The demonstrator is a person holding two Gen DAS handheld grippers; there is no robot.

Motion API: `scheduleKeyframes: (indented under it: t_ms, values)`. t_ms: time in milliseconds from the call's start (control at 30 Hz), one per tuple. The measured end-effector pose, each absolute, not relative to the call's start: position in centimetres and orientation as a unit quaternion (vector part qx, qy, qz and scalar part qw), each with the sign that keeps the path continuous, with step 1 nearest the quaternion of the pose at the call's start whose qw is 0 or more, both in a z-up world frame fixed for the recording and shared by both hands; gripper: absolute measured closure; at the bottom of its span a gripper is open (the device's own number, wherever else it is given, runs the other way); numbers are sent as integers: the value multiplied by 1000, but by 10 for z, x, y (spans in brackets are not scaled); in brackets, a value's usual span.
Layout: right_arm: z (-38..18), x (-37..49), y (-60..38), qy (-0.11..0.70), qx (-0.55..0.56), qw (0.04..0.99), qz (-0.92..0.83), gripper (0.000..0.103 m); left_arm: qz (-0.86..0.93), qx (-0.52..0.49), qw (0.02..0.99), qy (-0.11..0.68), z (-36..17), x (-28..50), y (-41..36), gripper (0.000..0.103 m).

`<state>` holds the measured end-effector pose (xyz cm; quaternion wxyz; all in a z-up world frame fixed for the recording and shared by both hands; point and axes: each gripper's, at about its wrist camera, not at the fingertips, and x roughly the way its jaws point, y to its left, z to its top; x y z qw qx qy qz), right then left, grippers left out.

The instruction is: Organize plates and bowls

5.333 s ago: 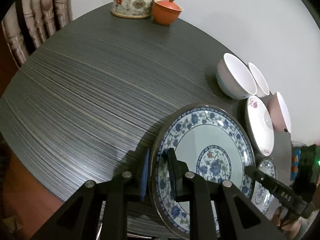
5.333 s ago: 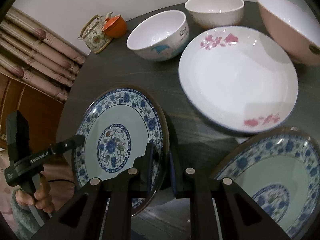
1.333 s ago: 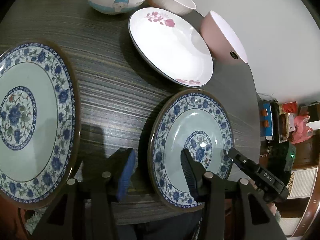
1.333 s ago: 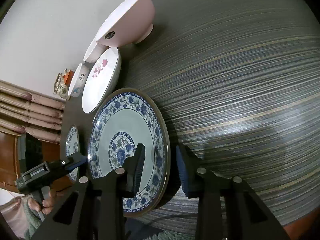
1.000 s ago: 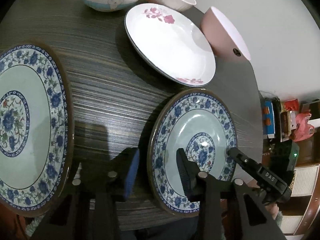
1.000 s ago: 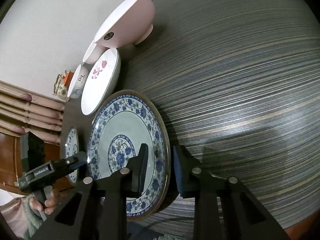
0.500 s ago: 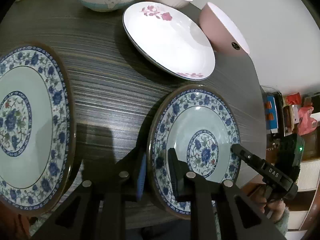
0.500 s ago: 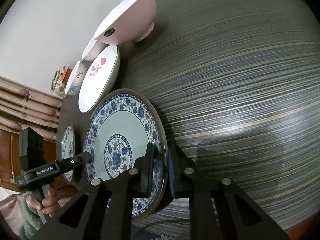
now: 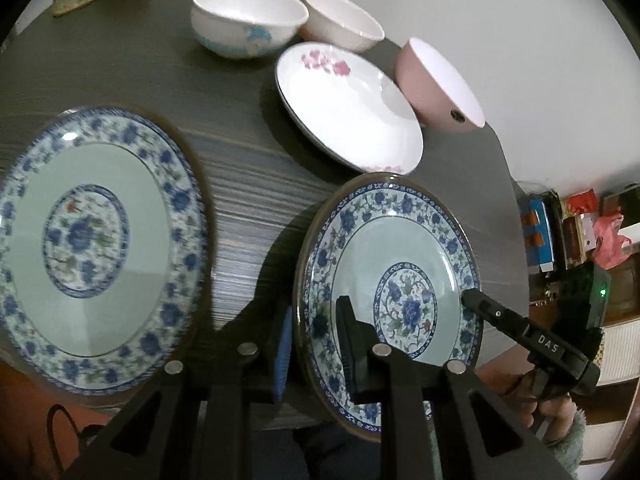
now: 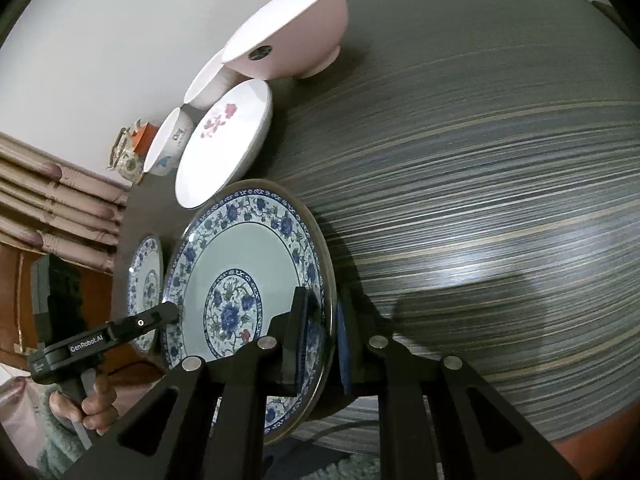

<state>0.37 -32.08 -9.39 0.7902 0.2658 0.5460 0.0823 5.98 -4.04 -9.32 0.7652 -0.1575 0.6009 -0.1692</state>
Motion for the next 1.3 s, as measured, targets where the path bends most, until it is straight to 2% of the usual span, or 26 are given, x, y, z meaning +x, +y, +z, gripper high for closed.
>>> scheduleKeyframes:
  t_ms: [267,667,1000,1300]
  values:
    - [-80,12,-290,541,257,794,104,89,-142,-167,785,579,-72,58,2,83]
    - [-64,59,-194,554,198,791,166,89,-55,-210,809,546,-57,61,105,83]
    - [-68,90,-113,567,157,783,202,89,7,-254,802,541,-78,61,169,83]
    - [-86,93,-84,584,128,774,208,88,34,-233,803,548,-95,64,175,83]
